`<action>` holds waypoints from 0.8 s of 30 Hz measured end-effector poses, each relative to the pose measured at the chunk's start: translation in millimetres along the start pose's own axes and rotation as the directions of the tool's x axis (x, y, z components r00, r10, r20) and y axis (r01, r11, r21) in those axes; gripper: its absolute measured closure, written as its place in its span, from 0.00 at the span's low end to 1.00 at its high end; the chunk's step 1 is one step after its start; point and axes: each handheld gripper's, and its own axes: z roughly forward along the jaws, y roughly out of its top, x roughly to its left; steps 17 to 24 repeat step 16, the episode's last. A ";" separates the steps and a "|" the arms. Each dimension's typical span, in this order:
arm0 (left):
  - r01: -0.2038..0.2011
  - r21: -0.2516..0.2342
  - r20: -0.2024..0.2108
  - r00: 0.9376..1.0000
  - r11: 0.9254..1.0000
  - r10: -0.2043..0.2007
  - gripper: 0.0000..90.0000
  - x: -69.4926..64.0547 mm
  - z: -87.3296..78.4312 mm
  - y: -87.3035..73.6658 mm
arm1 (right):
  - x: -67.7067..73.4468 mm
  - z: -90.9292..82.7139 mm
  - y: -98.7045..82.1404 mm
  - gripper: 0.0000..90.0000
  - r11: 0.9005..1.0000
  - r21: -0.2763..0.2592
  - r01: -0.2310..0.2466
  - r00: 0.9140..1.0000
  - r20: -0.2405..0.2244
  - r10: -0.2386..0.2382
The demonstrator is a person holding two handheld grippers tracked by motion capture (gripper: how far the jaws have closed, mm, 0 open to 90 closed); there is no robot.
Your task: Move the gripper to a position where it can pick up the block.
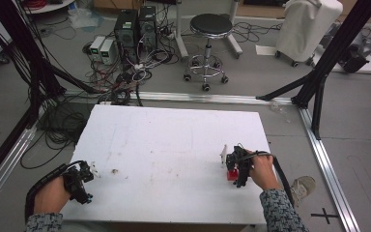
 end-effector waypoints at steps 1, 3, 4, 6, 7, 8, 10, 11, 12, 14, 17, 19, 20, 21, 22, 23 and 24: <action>0.000 0.000 0.001 1.000 1.000 0.000 0.24 0.1 0.1 -0.1 | 0.1 1.8 1.0 0.03 1.000 0.003 0.000 1.000 -0.001 0.000; 0.001 -0.001 0.001 1.000 1.000 -0.001 0.24 0.2 0.2 -0.3 | 0.2 3.4 2.0 0.03 1.000 0.004 0.000 1.000 -0.005 0.000; 0.002 -0.001 0.001 1.000 1.000 -0.002 0.24 0.2 0.2 -0.3 | 0.3 6.2 3.6 0.03 1.000 0.007 0.003 1.000 -0.009 -0.003; 0.001 0.000 0.000 1.000 1.000 -0.001 0.24 0.2 0.3 -0.2 | 0.4 7.0 4.2 0.03 1.000 0.010 0.005 1.000 -0.010 -0.005; 0.001 0.000 0.001 1.000 1.000 -0.001 0.24 0.2 0.3 -0.1 | 0.2 7.9 4.6 0.03 1.000 0.009 0.008 1.000 -0.013 -0.008; 0.001 0.000 0.003 1.000 1.000 -0.001 0.24 0.0 0.4 0.0 | 0.2 8.1 4.7 0.03 1.000 0.009 0.008 1.000 -0.015 -0.007; 0.005 -0.004 0.003 1.000 1.000 -0.005 0.24 -0.3 0.6 0.1 | 1.1 8.4 4.8 0.03 1.000 0.012 0.002 1.000 -0.012 -0.002; 0.005 -0.004 0.005 1.000 1.000 -0.005 0.24 -0.2 0.3 0.2 | 1.3 8.5 4.6 0.03 1.000 0.011 0.002 1.000 -0.012 -0.002; 0.006 -0.006 0.002 1.000 1.000 -0.006 0.24 -0.1 0.2 0.0 | 1.3 8.5 4.3 0.03 1.000 0.010 0.003 1.000 -0.012 -0.003; 0.007 -0.006 0.001 1.000 1.000 -0.007 0.24 0.2 -0.1 -0.2 | 2.8 7.8 3.9 0.03 1.000 0.014 -0.013 1.000 -0.008 0.013; 0.008 -0.007 0.001 1.000 1.000 -0.008 0.24 0.3 -0.2 -0.2 | 2.3 6.9 2.7 0.03 1.000 0.005 -0.007 1.000 -0.001 0.007; 0.008 -0.007 0.001 1.000 1.000 -0.008 0.24 0.3 -0.2 -0.2 | 2.3 6.9 2.7 0.03 1.000 0.005 -0.007 1.000 -0.001 0.007; 0.008 -0.007 0.001 1.000 1.000 -0.008 0.24 0.3 -0.2 -0.2 | 2.3 6.9 2.7 0.03 1.000 0.005 -0.007 1.000 -0.001 0.007; 0.008 -0.007 0.001 1.000 1.000 -0.008 0.24 0.3 -0.2 -0.2 | 2.3 6.9 2.7 0.03 1.000 0.005 -0.007 1.000 -0.001 0.007; 0.008 -0.007 0.001 1.000 1.000 -0.008 0.24 0.3 -0.2 -0.2 | 2.3 6.9 2.7 0.03 1.000 0.005 -0.007 1.000 -0.001 0.007; 0.008 -0.007 0.001 1.000 1.000 -0.008 0.24 0.3 -0.2 -0.2 | 2.3 6.9 2.7 0.03 1.000 0.005 -0.007 1.000 -0.001 0.007; 0.008 -0.007 0.001 1.000 1.000 -0.008 0.24 0.3 -0.2 -0.2 | 2.3 6.9 2.7 0.03 1.000 0.005 -0.007 1.000 -0.001 0.007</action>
